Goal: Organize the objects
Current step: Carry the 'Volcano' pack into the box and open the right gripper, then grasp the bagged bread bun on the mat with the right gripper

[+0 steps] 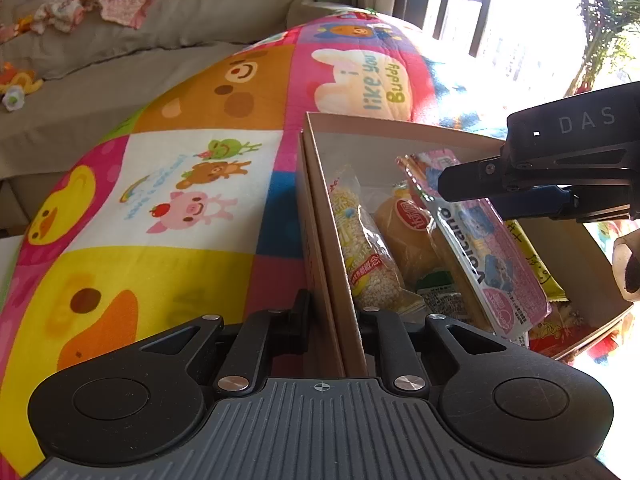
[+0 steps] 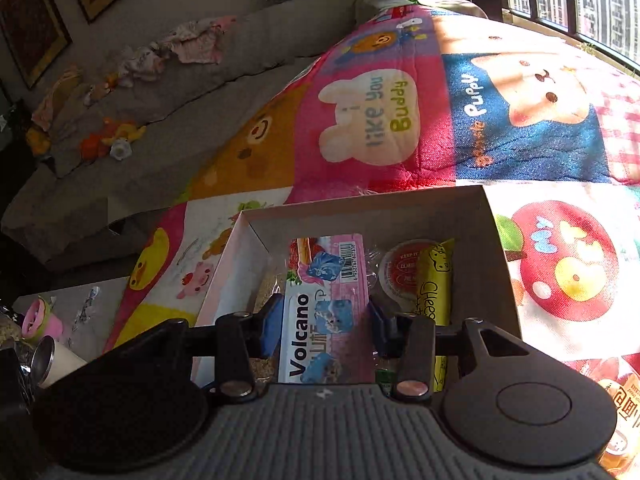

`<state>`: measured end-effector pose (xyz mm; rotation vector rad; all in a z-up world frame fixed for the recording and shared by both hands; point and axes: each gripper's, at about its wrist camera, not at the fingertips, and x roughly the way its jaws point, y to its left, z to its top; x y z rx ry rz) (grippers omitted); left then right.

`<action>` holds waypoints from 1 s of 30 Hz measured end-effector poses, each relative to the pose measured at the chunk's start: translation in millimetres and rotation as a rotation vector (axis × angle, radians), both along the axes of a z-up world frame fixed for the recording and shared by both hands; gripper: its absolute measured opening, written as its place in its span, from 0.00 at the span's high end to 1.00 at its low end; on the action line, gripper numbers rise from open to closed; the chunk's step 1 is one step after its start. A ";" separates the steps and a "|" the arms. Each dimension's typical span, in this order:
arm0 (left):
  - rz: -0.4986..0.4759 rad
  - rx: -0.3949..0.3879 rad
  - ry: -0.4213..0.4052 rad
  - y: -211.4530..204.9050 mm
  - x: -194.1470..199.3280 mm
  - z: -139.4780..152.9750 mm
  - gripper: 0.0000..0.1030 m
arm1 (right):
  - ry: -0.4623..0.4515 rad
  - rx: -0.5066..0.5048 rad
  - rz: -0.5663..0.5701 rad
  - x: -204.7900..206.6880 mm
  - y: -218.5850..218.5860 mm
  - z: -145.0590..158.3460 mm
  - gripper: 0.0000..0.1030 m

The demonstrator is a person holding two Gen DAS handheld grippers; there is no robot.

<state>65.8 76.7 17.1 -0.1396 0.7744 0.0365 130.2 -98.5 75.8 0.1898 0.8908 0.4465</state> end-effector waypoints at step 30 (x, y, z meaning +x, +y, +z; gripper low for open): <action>-0.009 0.001 -0.007 -7.8 -2.6 -1.2 0.86 | -0.088 -0.201 -0.257 -44.5 -151.3 -45.9 0.09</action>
